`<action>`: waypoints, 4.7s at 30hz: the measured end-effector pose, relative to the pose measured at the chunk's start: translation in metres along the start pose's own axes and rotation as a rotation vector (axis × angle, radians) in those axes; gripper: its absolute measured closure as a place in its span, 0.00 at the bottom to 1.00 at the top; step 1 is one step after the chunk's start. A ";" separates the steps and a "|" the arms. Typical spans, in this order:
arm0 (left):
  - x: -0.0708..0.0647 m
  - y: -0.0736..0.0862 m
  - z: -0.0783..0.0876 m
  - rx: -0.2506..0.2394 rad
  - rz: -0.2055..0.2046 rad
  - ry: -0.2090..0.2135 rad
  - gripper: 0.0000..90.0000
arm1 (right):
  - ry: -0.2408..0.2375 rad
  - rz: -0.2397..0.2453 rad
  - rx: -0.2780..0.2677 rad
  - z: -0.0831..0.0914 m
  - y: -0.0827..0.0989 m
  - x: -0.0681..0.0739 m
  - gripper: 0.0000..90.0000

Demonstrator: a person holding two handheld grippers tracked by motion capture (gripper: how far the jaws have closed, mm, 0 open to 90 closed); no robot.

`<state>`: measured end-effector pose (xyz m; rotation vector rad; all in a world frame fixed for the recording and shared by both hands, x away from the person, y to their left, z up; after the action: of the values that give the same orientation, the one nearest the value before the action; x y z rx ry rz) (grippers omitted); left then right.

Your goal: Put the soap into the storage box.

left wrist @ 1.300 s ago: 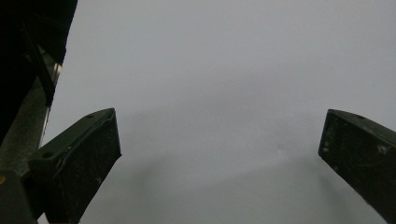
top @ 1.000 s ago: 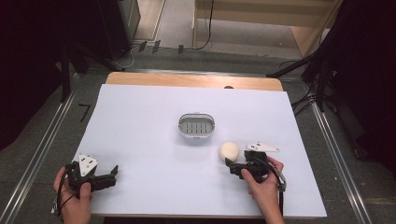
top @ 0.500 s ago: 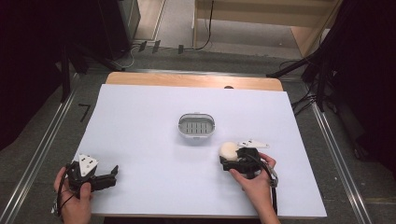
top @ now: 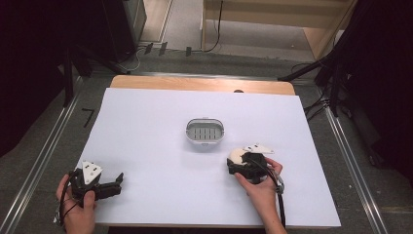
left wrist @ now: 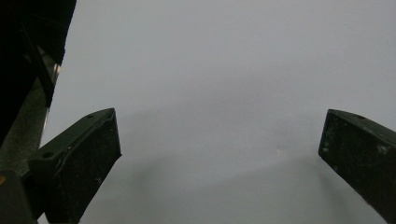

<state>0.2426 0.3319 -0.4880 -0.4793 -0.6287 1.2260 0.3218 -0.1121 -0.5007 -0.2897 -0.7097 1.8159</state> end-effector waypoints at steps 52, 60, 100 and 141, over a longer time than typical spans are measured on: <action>0.001 0.000 0.000 -0.005 0.005 0.004 0.00 | -0.054 0.059 -0.032 0.023 -0.051 0.019 0.28; 0.001 0.000 0.001 -0.013 0.014 0.003 0.00 | -0.068 0.071 -0.043 0.025 -0.061 0.026 0.28; 0.019 -0.003 0.010 -0.260 0.237 0.114 0.00 | -0.119 0.076 -0.045 0.009 -0.096 0.051 0.28; 0.009 0.004 0.022 -0.400 0.158 0.044 0.00 | -0.101 0.054 0.024 -0.027 -0.120 0.059 0.28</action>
<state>0.2274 0.3422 -0.4728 -0.9018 -0.8141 1.2370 0.4072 -0.0234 -0.4419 -0.2043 -0.7559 1.8996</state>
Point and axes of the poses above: each handheld gripper's, and its own axes: z roughly backward along the jaws, y roughly out of its underside, x roughly to its left, the point moved 3 cm from there along -z, roughly forward along the jaws, and after that the axes turned 9 degrees about x, right-handed, at the moved point
